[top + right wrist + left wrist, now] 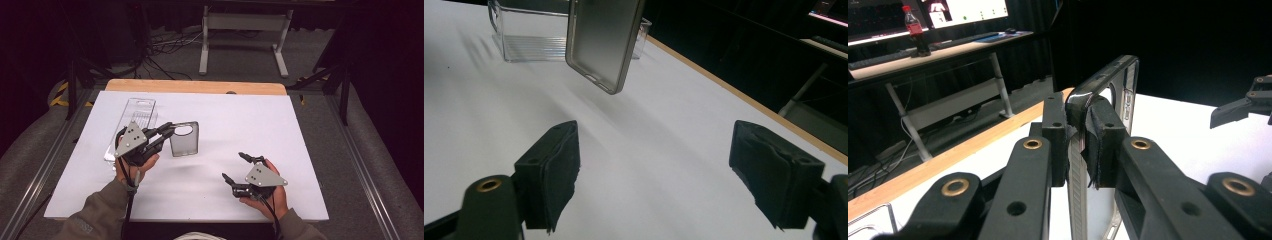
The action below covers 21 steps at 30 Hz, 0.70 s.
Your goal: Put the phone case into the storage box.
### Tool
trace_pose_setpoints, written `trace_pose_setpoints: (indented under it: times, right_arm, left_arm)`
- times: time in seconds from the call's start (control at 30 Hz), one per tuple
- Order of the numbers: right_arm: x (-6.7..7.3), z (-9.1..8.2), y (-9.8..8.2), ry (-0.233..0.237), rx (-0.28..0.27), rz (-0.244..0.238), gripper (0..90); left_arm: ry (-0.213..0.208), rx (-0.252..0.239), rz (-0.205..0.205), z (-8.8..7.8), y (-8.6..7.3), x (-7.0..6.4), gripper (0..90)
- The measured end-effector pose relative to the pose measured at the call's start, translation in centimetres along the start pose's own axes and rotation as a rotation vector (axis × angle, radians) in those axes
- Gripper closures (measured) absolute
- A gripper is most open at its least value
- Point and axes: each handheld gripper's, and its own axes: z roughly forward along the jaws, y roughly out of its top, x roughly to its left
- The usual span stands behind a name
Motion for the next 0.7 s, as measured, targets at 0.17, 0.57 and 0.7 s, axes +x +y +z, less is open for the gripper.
trace_pose_setpoints:
  times: [0.17,0.57,0.7]
  right_arm:
    - [0.0,0.1,-0.1,0.005,0.005,0.005,21.2]
    - [-0.1,0.3,-0.2,0.007,0.004,0.008,20.7]
    - [0.0,0.4,-0.3,0.008,0.008,0.005,20.5]
  left_arm:
    - [0.007,-0.009,0.001,-0.3,0.2,0.3,80.6]
    - [0.034,-0.027,-0.002,-1.5,0.7,1.4,80.6]
    - [0.041,-0.03,0.001,-1.9,1.0,1.6,80.6]
